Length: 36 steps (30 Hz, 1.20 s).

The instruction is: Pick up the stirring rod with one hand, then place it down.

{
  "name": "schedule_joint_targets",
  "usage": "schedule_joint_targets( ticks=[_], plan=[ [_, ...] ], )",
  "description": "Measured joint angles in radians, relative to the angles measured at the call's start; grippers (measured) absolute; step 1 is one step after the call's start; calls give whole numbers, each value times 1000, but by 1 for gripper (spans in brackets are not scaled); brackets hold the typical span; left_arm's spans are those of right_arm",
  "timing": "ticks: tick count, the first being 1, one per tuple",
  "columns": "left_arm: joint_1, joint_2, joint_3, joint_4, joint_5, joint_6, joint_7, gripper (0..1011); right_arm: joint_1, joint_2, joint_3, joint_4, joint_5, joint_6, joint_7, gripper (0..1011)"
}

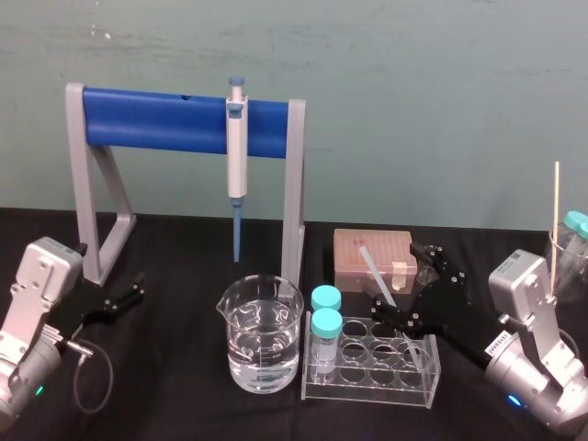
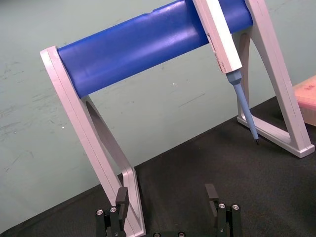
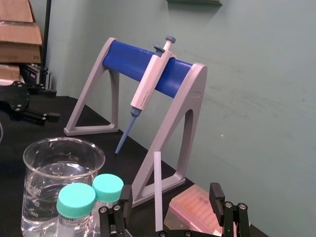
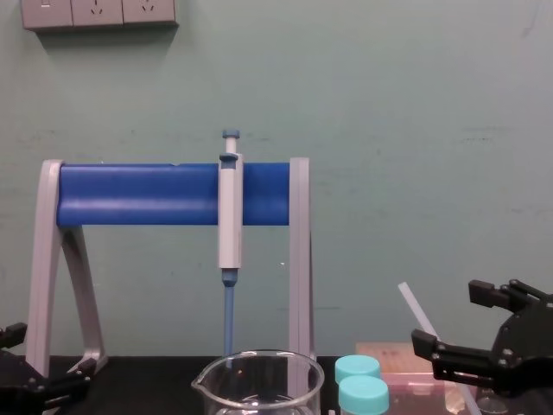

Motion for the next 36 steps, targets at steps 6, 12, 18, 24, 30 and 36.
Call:
schedule_joint_targets(
  ticks=[6,12,18,24,30,36],
  plan=[
    [0,0,0,0,0,0,0,1001,26,-23,10,33,35,38,46,1000],
    [0,0,0,0,0,0,0,1000,51,-45,17,69,42,59,70,1000],
    [0,0,0,0,0,0,0,1000,72,-63,23,100,42,73,98,1000],
    [0,0,0,0,0,0,0,1000,88,-77,29,128,42,84,130,1000],
    [0,0,0,0,0,0,0,1001,97,-90,38,147,40,91,152,1000],
    [0,0,0,0,0,0,0,1000,98,-90,39,148,40,92,154,1000]
  ],
)
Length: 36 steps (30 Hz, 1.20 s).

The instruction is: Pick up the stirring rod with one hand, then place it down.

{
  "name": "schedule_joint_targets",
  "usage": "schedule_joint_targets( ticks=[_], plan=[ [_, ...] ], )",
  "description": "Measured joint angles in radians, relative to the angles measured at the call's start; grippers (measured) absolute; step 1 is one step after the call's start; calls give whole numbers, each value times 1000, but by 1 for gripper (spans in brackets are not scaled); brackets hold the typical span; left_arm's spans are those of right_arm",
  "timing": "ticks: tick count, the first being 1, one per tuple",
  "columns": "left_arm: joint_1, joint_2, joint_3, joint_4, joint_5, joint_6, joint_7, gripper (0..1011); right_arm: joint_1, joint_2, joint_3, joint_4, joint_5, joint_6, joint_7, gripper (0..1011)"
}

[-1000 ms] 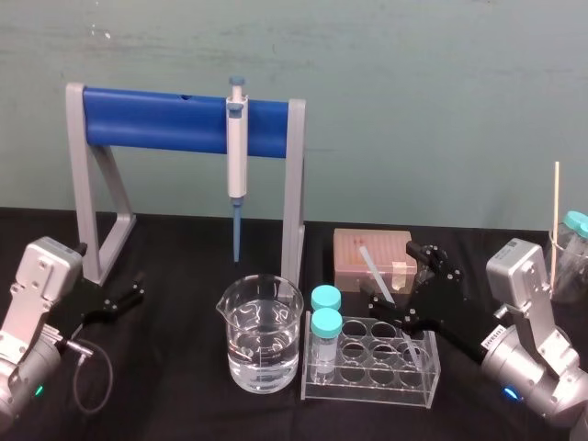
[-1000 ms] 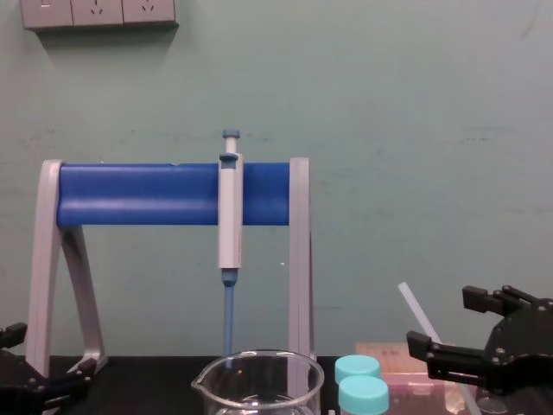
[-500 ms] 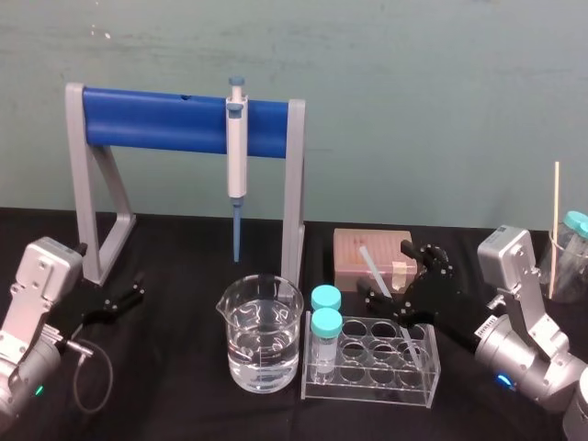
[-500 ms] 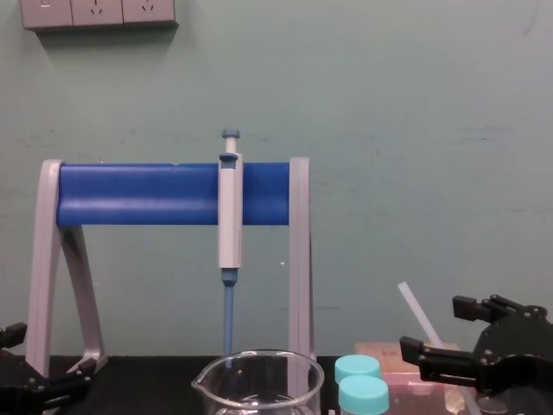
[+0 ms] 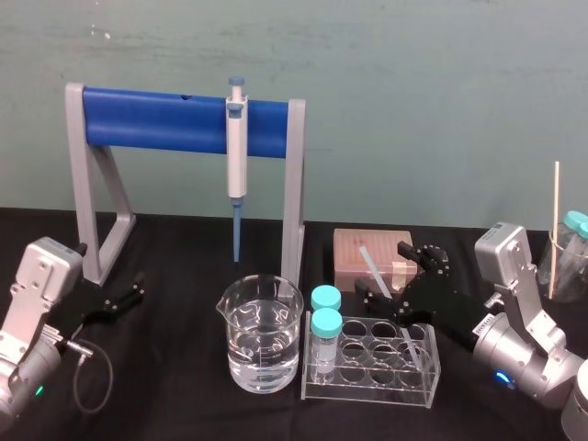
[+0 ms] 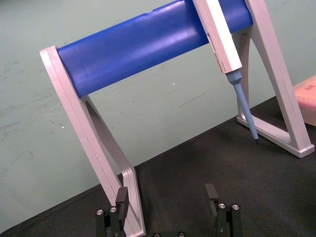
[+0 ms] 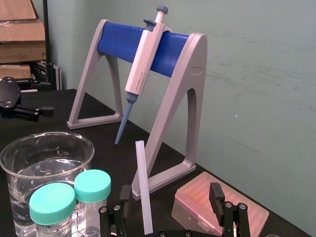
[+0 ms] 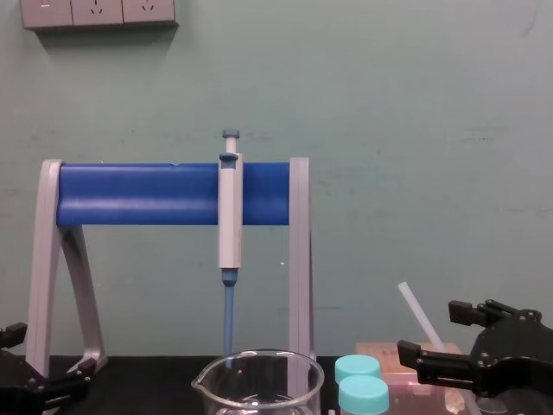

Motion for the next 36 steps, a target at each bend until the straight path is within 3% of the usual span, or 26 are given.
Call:
schedule_joint_targets(
  ticks=[13,20,31,35,36],
  plan=[
    [0,0,0,0,0,0,0,1000,-1,1,-2,-2,-1,0,-1,990],
    [0,0,0,0,0,0,0,1000,-1,2,-2,-3,-1,-1,-2,837],
    [0,0,0,0,0,0,0,1000,-1,2,-2,-3,-1,-2,-3,507],
    [0,0,0,0,0,0,0,1000,-1,2,-2,-3,-1,-2,-3,343],
    [0,0,0,0,0,0,0,1000,-1,2,-2,-3,-1,-2,-3,343]
  ],
)
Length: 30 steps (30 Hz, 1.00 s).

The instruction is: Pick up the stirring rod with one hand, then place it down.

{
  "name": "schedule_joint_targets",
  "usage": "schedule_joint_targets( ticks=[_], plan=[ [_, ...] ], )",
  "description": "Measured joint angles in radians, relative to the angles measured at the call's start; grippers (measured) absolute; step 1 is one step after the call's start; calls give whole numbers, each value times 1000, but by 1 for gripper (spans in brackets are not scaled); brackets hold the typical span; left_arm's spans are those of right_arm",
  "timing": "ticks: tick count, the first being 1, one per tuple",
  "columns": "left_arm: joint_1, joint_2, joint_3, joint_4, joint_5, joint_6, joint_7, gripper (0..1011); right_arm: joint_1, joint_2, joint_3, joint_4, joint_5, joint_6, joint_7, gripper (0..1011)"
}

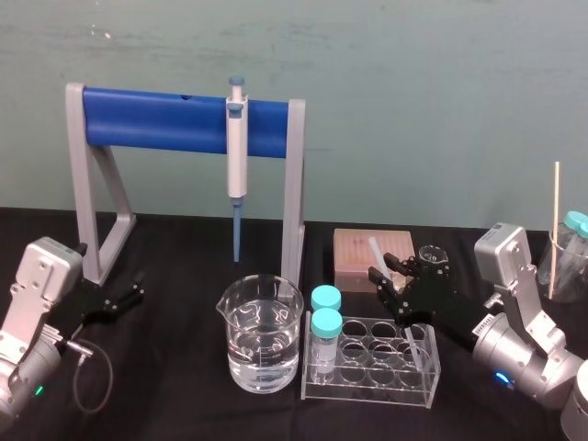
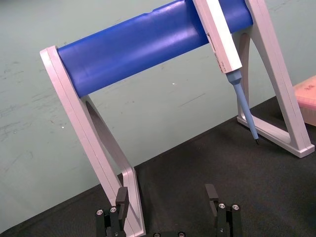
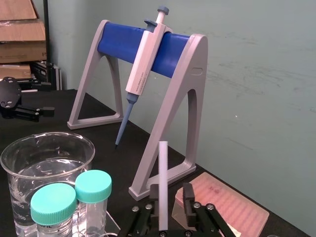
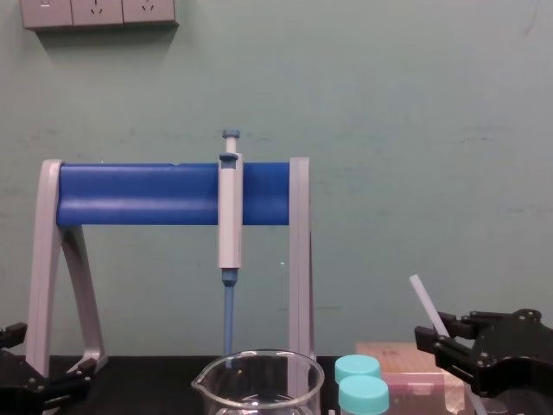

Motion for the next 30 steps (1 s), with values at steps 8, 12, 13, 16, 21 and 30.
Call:
schedule_joint_targets(
  ticks=[8,12,13,16,21,30],
  plan=[
    [0,0,0,0,0,0,0,1000,0,0,0,0,0,0,0,94],
    [0,0,0,0,0,0,0,1000,0,0,0,0,0,0,0,66],
    [0,0,0,0,0,0,0,1000,0,0,0,0,0,0,0,66],
    [0,0,0,0,0,0,0,1000,0,0,0,0,0,0,0,66],
    [0,0,0,0,0,0,0,1000,0,0,0,0,0,0,0,66],
    [0,0,0,0,0,0,0,1000,0,0,0,0,0,0,0,66]
  ],
)
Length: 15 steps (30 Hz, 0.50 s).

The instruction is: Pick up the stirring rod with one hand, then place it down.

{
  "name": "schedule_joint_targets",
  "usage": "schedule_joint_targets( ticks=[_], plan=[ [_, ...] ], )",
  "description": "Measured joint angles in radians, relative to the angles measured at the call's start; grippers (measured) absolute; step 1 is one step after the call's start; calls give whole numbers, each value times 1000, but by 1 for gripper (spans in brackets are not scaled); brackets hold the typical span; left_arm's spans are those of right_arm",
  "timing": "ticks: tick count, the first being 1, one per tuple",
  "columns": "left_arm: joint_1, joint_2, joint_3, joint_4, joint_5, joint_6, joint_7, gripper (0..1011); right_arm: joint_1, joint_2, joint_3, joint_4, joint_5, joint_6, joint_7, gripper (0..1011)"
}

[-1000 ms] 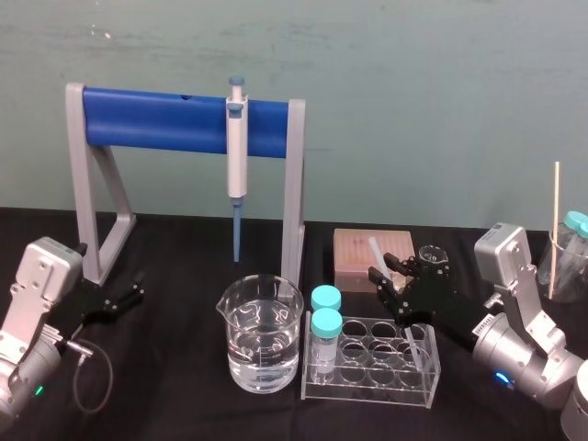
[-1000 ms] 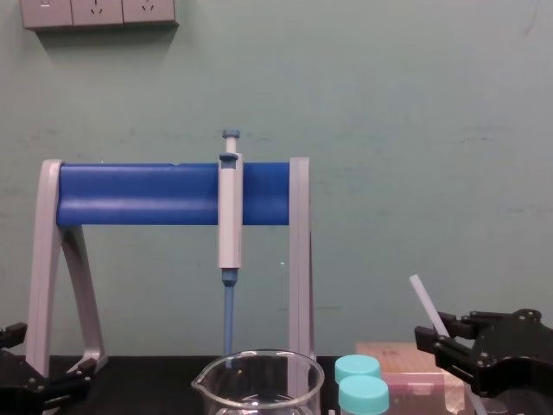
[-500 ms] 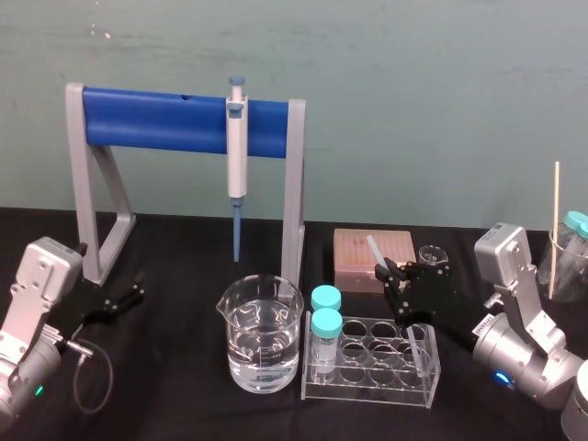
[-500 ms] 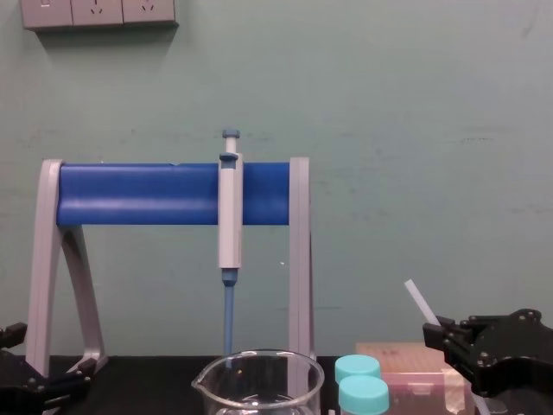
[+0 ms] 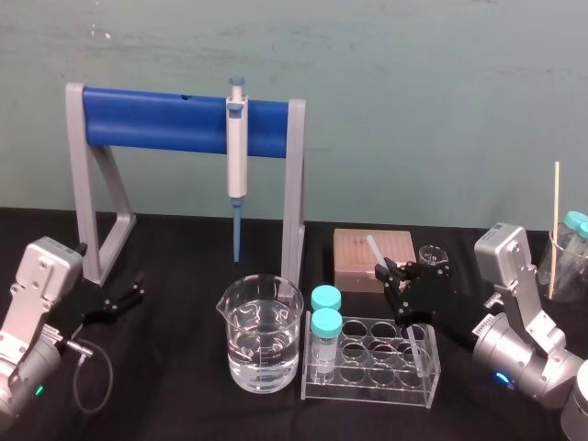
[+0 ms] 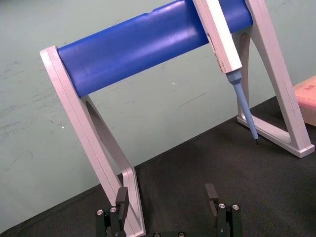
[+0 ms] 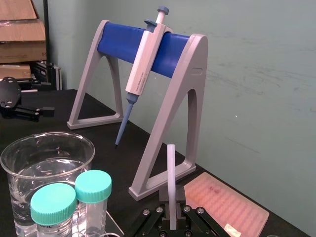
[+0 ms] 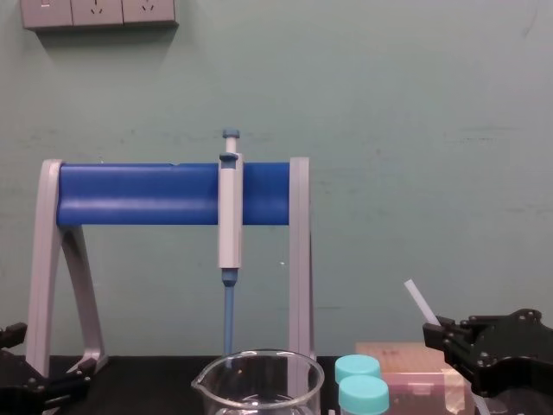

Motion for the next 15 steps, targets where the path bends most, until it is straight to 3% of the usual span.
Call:
schedule_joint_targets(
  ticks=[7,15],
  plan=[
    [0,0,0,0,0,0,0,1000,-12,-9,22,-9,-7,-20,-3,66],
    [0,0,0,0,0,0,0,1000,-36,-37,68,-32,3,-97,-3,66]
  ],
)
